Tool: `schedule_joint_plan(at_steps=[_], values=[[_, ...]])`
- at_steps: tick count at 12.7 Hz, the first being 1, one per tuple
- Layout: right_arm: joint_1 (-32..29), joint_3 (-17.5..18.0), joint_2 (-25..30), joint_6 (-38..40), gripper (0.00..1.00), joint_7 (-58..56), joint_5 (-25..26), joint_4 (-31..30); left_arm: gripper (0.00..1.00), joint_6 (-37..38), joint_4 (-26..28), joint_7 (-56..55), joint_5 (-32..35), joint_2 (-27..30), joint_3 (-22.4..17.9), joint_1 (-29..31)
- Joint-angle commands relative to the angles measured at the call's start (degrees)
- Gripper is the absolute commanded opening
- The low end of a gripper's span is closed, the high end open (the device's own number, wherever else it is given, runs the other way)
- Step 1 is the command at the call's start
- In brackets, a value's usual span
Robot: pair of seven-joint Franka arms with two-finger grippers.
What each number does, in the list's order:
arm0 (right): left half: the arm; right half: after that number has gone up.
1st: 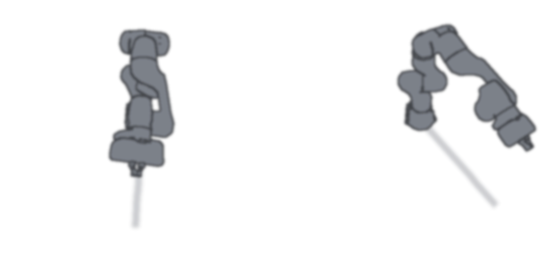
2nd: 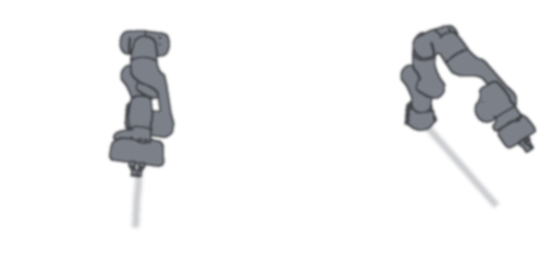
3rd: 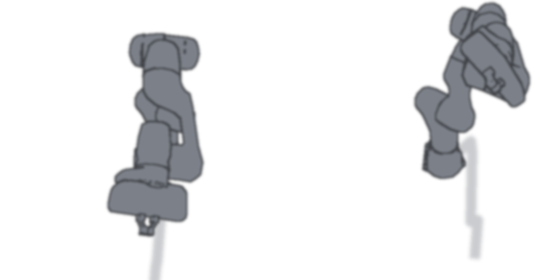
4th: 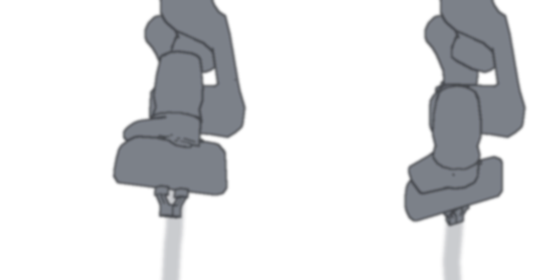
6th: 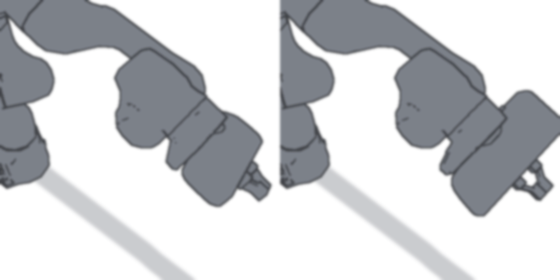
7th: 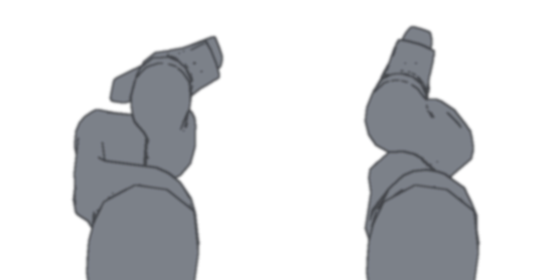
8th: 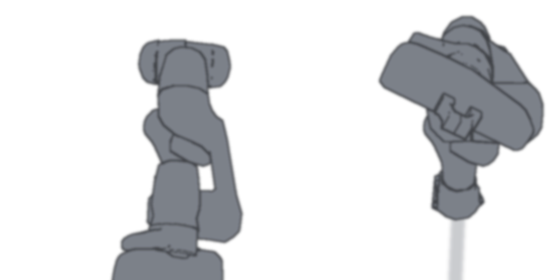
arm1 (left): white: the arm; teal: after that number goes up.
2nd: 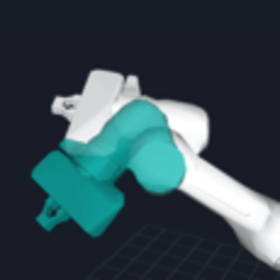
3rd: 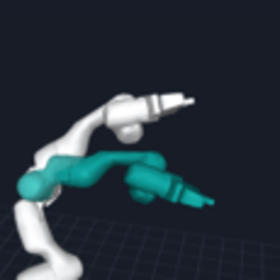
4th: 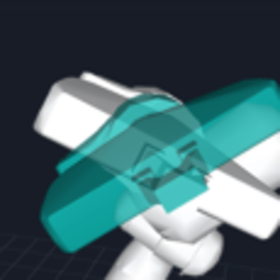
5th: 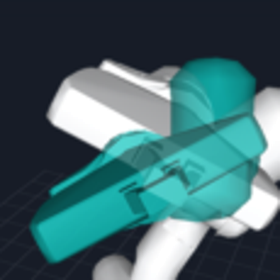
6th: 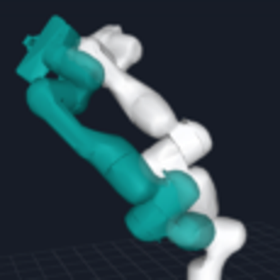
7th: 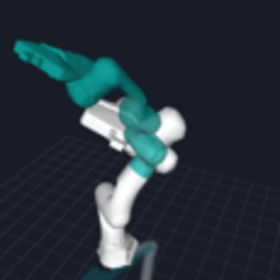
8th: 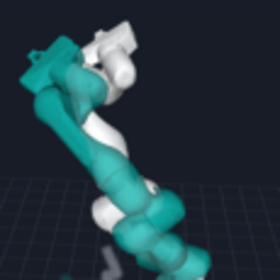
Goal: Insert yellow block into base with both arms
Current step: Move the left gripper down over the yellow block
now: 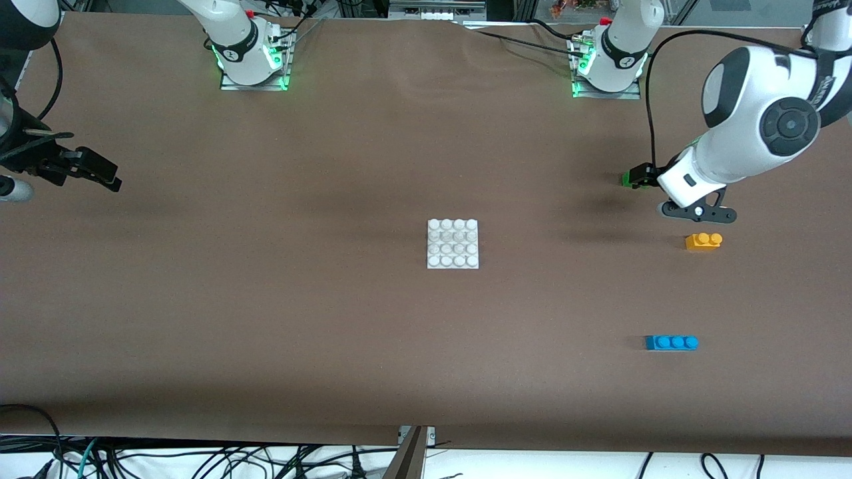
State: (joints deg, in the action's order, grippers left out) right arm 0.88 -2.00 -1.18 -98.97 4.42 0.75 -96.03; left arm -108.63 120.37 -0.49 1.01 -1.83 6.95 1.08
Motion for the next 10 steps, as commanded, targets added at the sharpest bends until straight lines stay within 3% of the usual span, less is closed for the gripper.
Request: schedule_joint_plan(at_steps=[1, 6, 10], values=[[-0.4, 0.5, 0.7, 0.2, 1.00, -0.5, 0.3, -0.7, 1.00, -2.3, 2.6, -0.6, 1.1, 1.9, -0.2, 0.8], [-0.4, 0.4, 0.7, 0.5, 1.00, -0.5, 0.3, -0.7, 1.00, -8.9, 4.0, 3.2, 5.9, -2.2, -2.6, 5.4], [-0.4, 0.4, 0.7, 0.5, 1.00, -0.6, 0.3, -0.7, 1.00, -19.0, 5.7, 9.2, 8.7, -6.8, -5.6, 9.8]])
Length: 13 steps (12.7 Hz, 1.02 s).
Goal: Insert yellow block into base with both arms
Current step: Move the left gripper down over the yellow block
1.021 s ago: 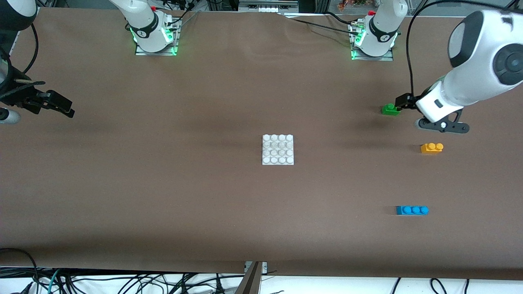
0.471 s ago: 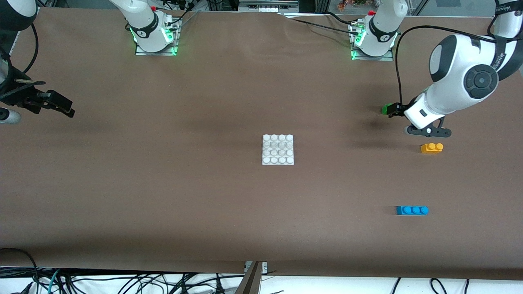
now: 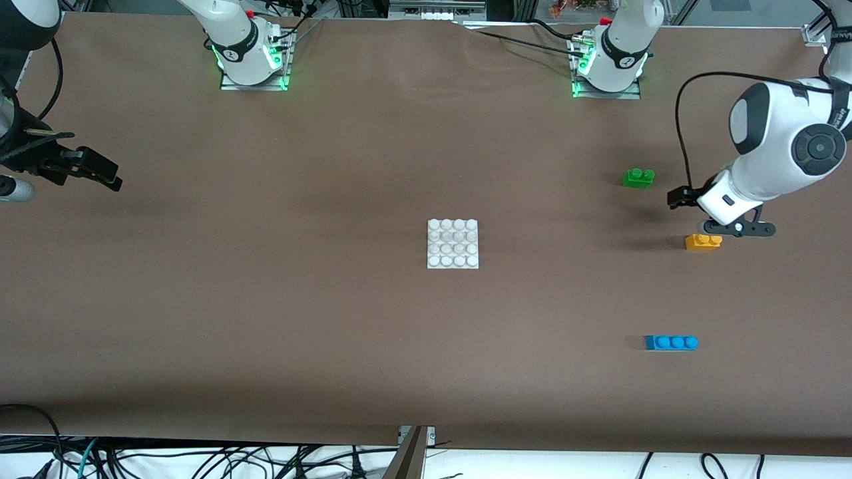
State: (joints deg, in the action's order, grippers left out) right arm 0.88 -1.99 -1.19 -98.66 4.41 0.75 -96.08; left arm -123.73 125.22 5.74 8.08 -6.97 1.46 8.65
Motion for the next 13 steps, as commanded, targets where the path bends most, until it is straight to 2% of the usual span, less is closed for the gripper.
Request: schedule_joint_plan(at_steps=[1, 8, 13], values=[[-0.4, 0.4, 0.7, 0.3, 1.00, -0.5, 0.3, -0.6, 1.00, -5.5, 1.3, 3.8, 1.7, -2.3, -0.3, 2.8], [-0.4, 0.4, 0.7, 0.8, 1.00, -0.5, 0.3, -0.6, 1.00, -22.9, 2.4, 11.0, 1.7, -12.0, -5.1, 4.2], [-0.4, 0.4, 0.7, 1.0, 1.00, -0.5, 0.3, -0.6, 1.00, -24.8, 1.5, 11.1, 1.2, -15.4, -5.1, 5.0]])
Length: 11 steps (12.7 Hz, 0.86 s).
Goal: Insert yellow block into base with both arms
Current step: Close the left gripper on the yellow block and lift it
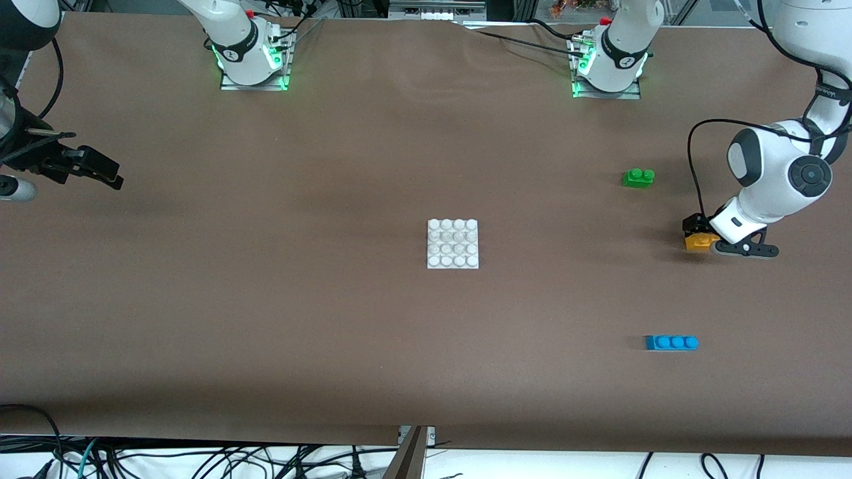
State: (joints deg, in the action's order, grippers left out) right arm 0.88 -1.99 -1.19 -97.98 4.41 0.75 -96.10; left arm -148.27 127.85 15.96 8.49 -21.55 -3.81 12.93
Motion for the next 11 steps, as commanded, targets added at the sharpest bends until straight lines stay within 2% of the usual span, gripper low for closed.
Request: schedule_joint_plan(at_steps=[1, 7, 9, 11], values=[[-0.4, 0.4, 0.7, 0.2, 1.00, -0.5, 0.3, -0.6, 1.00, -1.3, -1.1, 0.9, 1.1, -1.2, 0.1, 0.7], [-0.4, 0.4, 0.7, 0.3, 1.00, -0.5, 0.3, -0.6, 0.99, -2.8, -1.2, 1.1, 1.2, -2.3, 0.1, 1.1], [-0.4, 0.4, 0.7, 0.3, 1.00, -0.5, 0.3, -0.6, 0.92, -2.8, -1.2, 1.1, 1.3, -2.3, 0.1, 1.2], [-0.4, 0.4, 0.7, 0.3, 1.00, -0.5, 0.3, -0.6, 0.81, -2.8, -1.2, 1.1, 1.2, -2.3, 0.1, 1.3]])
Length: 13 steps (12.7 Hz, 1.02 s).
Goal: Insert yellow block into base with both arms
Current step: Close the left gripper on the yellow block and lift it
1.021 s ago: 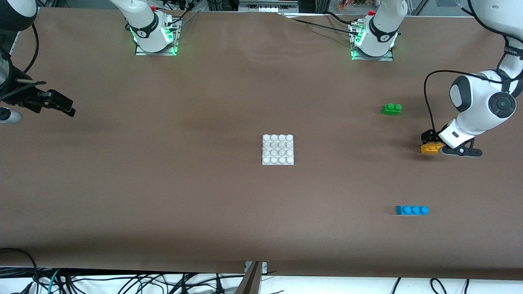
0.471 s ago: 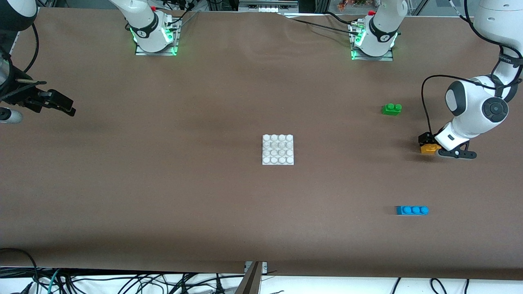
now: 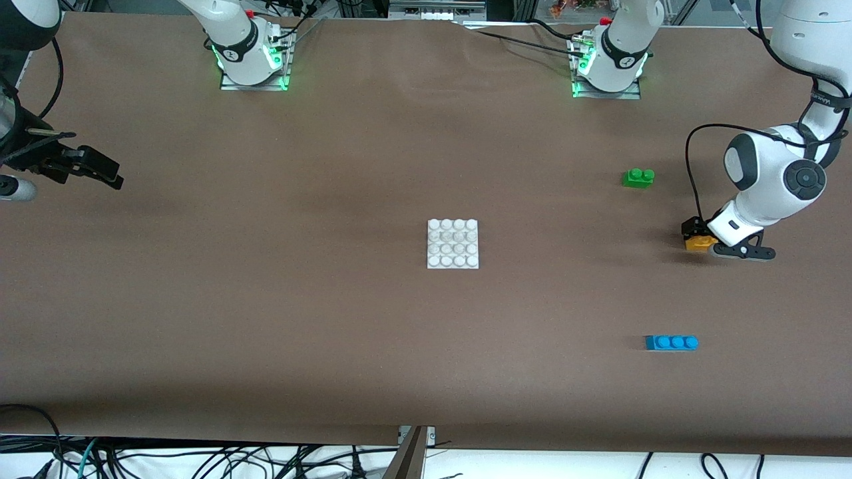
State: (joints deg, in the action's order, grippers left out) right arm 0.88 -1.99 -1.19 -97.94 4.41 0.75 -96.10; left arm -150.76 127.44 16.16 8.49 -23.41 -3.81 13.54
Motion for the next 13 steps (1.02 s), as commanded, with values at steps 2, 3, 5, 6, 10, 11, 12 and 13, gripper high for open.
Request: schedule_joint_plan(at_steps=[2, 3, 5, 6, 10, 11, 12, 13], values=[[-0.4, 0.4, 0.7, 0.3, 1.00, -0.5, 0.3, -0.6, 0.71, -0.3, -0.8, 0.9, 1.3, -0.1, 0.1, 0.7], [-0.4, 0.4, 0.7, 0.3, 1.00, -0.5, 0.3, -0.6, 0.64, -0.3, -0.8, 1.0, 1.3, -0.1, 0.1, 0.9], [-0.4, 0.4, 0.7, 0.3, 1.00, -0.5, 0.3, -0.6, 0.47, -0.1, -0.8, 3.6, 1.2, 0.2, -0.2, 1.1], [-0.4, 0.4, 0.7, 0.3, 1.00, -0.5, 0.3, -0.6, 0.33, 0.3, -0.8, 3.7, 1.2, 1.1, -0.2, 1.1], [-0.4, 0.4, 0.7, 0.3, 1.00, -0.5, 0.3, -0.6, 0.13, 14.4, -0.8, 0.2, 0.5, 11.5, 0.0, -2.5], [-0.4, 0.4, 0.7, 0.3, 1.00, -0.5, 0.3, -0.6, 0.10, 17.5, -0.8, -2.5, 0.4, 14.2, 0.1, -5.2], [-0.4, 0.4, 0.7, 0.3, 1.00, -0.5, 0.3, -0.6, 0.03, 19.3, -0.8, -4.5, 0.4, 16.1, 0.3, -7.6], [-0.4, 0.4, 0.7, 0.3, 1.00, -0.5, 0.3, -0.6, 0.00, 20.3, -0.9, -5.9, 0.4, 17.4, 0.9, -9.8]])
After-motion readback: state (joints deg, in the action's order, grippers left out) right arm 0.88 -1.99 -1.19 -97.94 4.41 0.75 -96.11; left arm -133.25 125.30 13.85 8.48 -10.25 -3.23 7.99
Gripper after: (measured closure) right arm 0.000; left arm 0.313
